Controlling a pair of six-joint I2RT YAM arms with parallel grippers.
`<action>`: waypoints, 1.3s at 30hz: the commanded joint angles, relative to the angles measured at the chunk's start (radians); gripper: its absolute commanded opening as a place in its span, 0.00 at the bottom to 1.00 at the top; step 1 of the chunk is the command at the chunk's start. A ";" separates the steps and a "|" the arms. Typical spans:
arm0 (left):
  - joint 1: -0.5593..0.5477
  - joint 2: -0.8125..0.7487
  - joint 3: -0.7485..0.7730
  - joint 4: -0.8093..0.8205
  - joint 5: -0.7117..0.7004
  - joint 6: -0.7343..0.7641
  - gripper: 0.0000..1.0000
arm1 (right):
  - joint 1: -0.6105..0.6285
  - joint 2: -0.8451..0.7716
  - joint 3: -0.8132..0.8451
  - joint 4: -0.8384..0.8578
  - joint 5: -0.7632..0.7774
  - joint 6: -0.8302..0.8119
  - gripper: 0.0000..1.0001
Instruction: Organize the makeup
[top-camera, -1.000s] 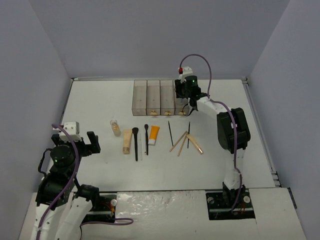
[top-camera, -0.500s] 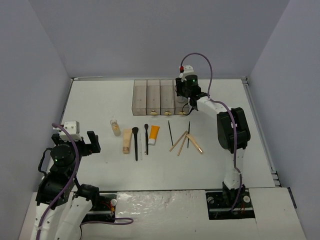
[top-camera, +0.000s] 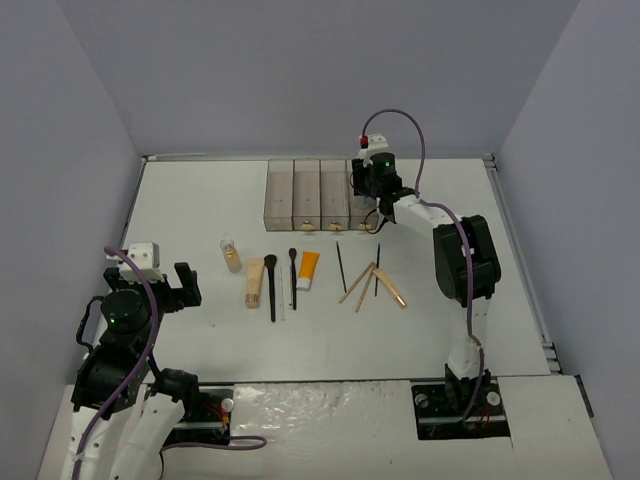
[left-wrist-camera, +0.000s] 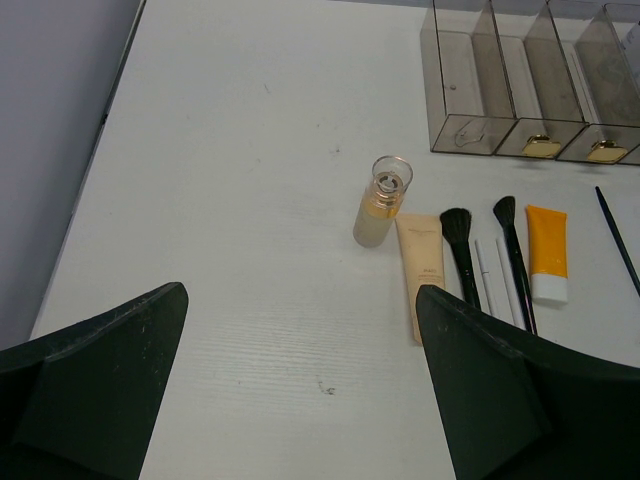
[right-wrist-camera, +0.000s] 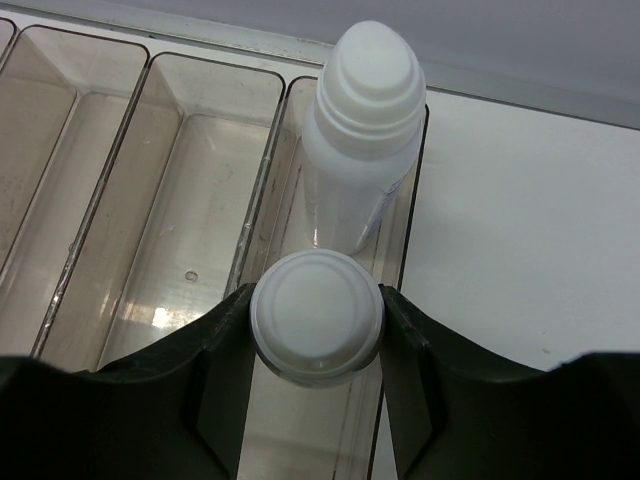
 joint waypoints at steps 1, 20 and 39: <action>0.004 0.016 0.026 0.067 0.011 -0.001 0.97 | -0.002 -0.046 -0.001 0.101 0.003 0.007 0.56; 0.004 0.251 0.011 0.185 0.138 -0.035 0.96 | 0.010 -0.636 -0.273 -0.138 -0.180 0.098 1.00; -0.002 0.883 0.053 0.526 0.155 -0.002 0.88 | 0.010 -1.264 -0.692 -0.260 -0.268 0.150 1.00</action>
